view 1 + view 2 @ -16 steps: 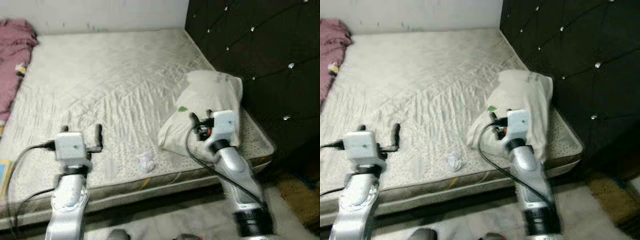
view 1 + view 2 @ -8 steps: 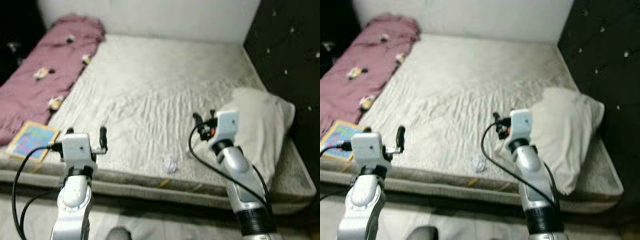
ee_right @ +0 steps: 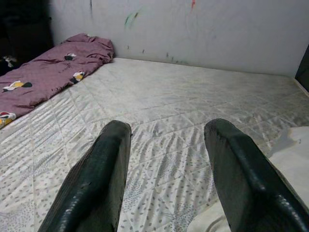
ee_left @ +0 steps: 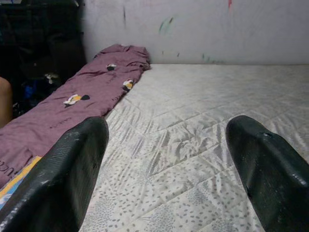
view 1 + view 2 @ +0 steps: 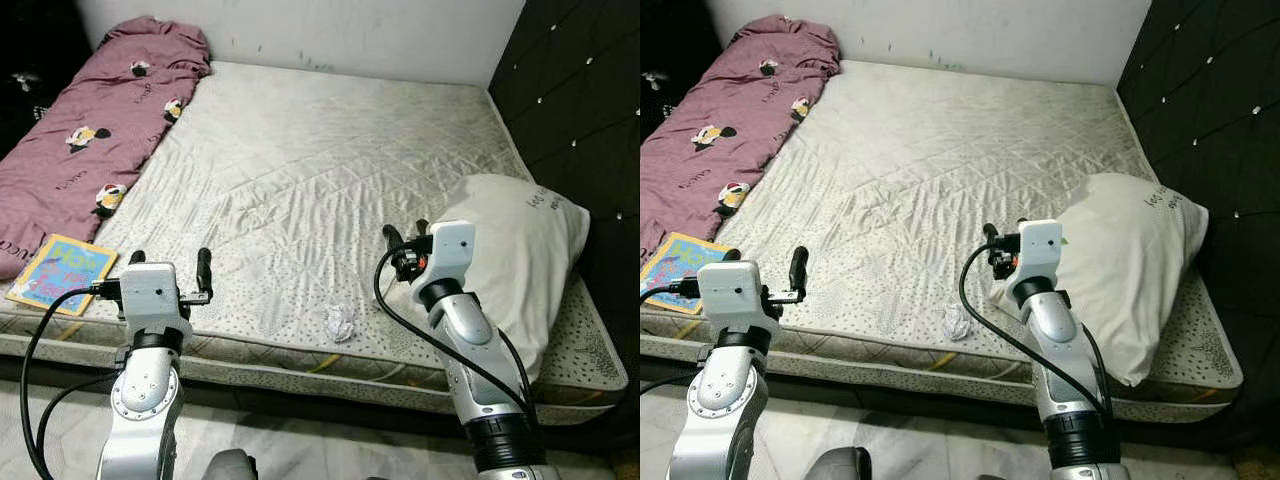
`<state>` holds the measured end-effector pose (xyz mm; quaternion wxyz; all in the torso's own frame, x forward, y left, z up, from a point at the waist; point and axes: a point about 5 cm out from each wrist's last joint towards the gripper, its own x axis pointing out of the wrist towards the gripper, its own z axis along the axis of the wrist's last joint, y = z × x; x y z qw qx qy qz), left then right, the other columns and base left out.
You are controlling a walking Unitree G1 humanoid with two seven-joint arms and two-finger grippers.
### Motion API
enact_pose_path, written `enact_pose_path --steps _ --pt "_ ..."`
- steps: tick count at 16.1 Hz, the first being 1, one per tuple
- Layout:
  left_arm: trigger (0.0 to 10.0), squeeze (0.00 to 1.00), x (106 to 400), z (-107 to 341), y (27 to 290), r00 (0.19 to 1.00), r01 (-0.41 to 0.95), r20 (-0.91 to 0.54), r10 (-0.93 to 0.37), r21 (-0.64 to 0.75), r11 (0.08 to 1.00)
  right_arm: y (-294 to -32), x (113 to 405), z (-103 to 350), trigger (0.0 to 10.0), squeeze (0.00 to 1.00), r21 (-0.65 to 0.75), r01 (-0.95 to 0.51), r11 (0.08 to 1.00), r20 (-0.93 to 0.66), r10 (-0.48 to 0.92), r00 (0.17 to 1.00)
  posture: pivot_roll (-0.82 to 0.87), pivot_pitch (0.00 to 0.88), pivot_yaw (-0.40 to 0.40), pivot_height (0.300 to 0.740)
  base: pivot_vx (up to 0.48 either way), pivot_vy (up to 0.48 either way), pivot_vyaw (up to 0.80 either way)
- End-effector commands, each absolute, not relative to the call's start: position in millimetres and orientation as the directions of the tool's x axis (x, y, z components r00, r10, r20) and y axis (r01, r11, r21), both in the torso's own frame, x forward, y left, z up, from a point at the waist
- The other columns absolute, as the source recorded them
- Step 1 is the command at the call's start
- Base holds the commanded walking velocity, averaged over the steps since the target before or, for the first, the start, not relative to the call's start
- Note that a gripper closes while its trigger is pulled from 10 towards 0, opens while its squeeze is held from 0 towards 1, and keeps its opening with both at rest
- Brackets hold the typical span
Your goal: Clean up the room
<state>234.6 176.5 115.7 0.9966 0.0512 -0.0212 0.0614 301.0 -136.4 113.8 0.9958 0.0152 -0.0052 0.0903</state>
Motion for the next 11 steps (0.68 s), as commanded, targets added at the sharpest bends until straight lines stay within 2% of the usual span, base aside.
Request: enact_pose_path --steps 1,3,4,5,11 --pt "10.0 0.0 235.6 115.2 176.6 0.992 -0.121 0.039 0.118 0.089 0.989 -139.5 303.4 115.5 10.0 0.0 0.037 -0.157 0.987 0.014 0.156 0.988 0.01 0.045 -0.06 0.74 0.0 0.0 0.0" --pt "10.0 0.0 235.2 115.1 176.5 0.992 -0.12 0.038 0.118 0.086 0.989 -139.9 303.1 115.6 10.0 0.0 0.036 -0.157 0.987 0.015 0.156 0.988 0.01 0.047 -0.06 0.74 0.0 0.0 0.0" --pt "10.0 0.0 235.2 114.0 177.6 0.991 -0.129 0.032 0.127 0.079 0.988 -140.2 302.7 114.6 10.0 0.0 0.036 -0.157 0.987 0.01 0.157 0.988 0.01 0.049 -0.061 0.74 0.0 0.345 -0.54" --pt "10.0 0.0 235.5 113.7 177.8 0.991 -0.13 0.029 0.128 0.079 0.988 -140.4 302.7 114.5 10.0 0.0 0.036 -0.156 0.987 0.009 0.156 0.988 0.01 0.05 -0.062 0.74 0.0 0.48 -0.52" --pt "10.0 0.0 235.5 113.8 177.0 0.994 -0.102 0.031 0.101 0.036 0.994 -141.3 302.3 114.5 10.0 0.0 0.025 -0.152 0.988 0.01 0.151 0.988 0.01 0.055 -0.061 0.74 0.0 0.48 0.0"
